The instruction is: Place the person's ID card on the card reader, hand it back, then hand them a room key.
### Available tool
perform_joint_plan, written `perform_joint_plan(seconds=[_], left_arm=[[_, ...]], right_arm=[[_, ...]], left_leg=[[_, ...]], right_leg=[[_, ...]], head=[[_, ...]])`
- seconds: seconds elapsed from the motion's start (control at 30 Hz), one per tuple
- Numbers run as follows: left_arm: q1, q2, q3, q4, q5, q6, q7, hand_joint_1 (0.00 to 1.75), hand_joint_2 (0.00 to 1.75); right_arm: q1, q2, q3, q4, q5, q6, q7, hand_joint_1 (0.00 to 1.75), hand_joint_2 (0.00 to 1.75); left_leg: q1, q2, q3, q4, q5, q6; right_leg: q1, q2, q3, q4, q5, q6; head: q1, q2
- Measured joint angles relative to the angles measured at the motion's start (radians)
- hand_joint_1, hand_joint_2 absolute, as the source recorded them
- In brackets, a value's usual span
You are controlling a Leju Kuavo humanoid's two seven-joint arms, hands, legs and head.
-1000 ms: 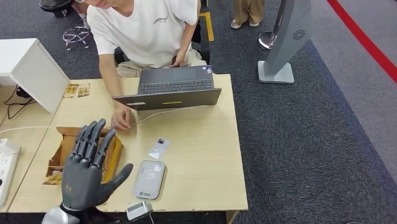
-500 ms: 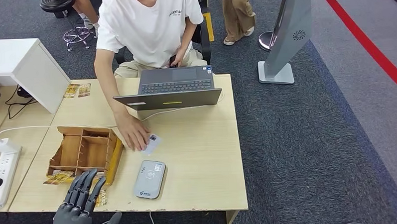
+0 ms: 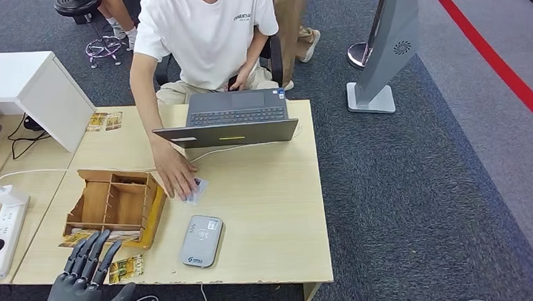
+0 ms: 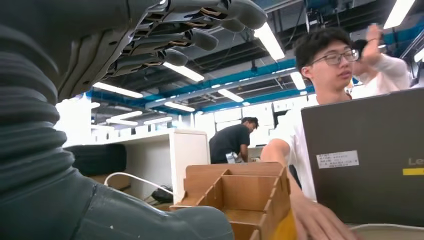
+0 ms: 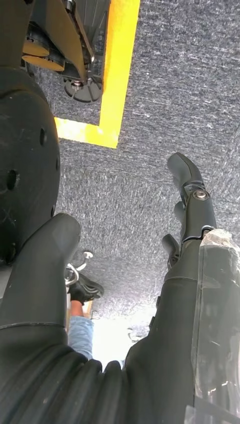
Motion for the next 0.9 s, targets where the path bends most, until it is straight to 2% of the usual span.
perform_joint_plan(seconds=[0.17,0.4,0.67,0.9], left_arm=[[-0.013,-0.08,0.137,0.077,-0.01,0.0,-0.106,0.0,1.75],[-0.062,-0.14,0.252,0.171,-0.056,0.0,-0.147,0.0,1.75],[-0.134,-0.153,0.319,0.261,-0.094,0.0,-0.157,0.0,1.75],[-0.221,-0.14,0.327,0.342,-0.13,0.0,-0.126,0.0,1.75]], right_arm=[[-0.001,0.0,0.004,0.0,0.012,0.002,0.0,0.0,1.75],[-0.002,0.0,0.019,0.0,0.023,0.004,-0.001,0.0,1.75],[-0.003,0.0,0.029,0.0,0.043,0.01,0.0,0.0,1.75],[-0.003,0.0,0.048,0.0,0.057,0.013,-0.001,0.0,1.75]], left_leg=[[0.0,0.0,0.0,0.0,0.0,0.0],[0.0,-0.001,0.0,0.0,0.0,0.0],[0.001,-0.003,0.0,0.0,0.001,-0.001],[0.001,-0.002,0.001,0.0,0.001,-0.001]], right_leg=[[0.0,0.0,0.0,0.0,0.0,0.0],[0.0,-0.001,0.0,0.0,0.0,0.0],[0.001,-0.002,0.0,0.0,0.0,0.0],[0.001,-0.002,0.001,0.0,0.0,0.0]], head=[[0.0,0.0],[0.0,0.0],[0.0,0.0],[0.0,0.0]])
